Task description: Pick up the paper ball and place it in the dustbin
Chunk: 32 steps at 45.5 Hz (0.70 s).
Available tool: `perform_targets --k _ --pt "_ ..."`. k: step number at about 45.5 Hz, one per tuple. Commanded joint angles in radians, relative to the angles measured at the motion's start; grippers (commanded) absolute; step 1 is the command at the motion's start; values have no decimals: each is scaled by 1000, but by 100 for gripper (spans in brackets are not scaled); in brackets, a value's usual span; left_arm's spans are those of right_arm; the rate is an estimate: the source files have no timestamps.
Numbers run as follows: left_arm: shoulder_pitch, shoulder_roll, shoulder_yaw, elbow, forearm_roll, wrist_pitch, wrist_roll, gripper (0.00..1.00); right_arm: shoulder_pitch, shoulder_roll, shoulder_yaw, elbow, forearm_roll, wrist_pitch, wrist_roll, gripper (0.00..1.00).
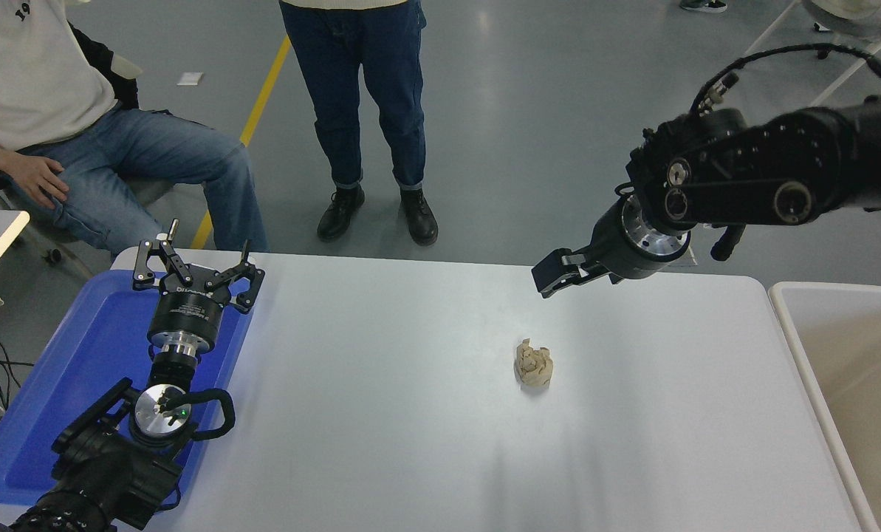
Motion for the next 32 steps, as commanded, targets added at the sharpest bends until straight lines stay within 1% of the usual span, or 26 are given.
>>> perform_targets --k 1,11,16,19,22,32 --pt "0 0 0 0 0 0 0 100 -172 73 7 -92 -3 -113 -1 100" --pt "0 0 0 0 0 0 2 100 -348 133 56 -215 -3 -167 -1 100" --pt "0 0 0 0 0 1 0 100 -397 151 79 -235 -4 -195 -1 98" --pt "0 0 0 0 0 1 0 100 -439 173 79 -252 -15 -228 -1 95" --pt "0 0 0 0 0 1 0 100 -506 197 81 -305 -33 -287 -3 95" --pt "0 0 0 0 0 1 0 100 -592 205 87 -413 -38 -350 -4 94"
